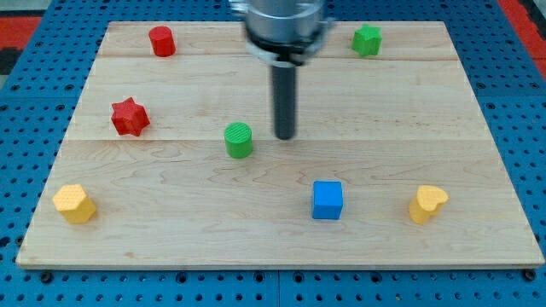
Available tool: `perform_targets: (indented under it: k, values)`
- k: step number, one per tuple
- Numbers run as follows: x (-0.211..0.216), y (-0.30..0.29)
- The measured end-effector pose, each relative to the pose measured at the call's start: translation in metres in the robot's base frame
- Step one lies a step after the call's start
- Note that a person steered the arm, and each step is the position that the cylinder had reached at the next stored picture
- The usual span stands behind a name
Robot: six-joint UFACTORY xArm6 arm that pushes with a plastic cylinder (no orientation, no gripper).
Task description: Move green circle into red star
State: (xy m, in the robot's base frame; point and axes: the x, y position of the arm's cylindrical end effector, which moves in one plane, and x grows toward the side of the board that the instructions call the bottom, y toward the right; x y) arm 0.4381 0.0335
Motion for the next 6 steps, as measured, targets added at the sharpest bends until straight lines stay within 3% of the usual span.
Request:
perform_targets:
  k: [2,3,4,6]
  values:
    - [0.012,-0.089]
    - [0.025,-0.089]
    - [0.023,-0.139]
    - [0.0,-0.18]
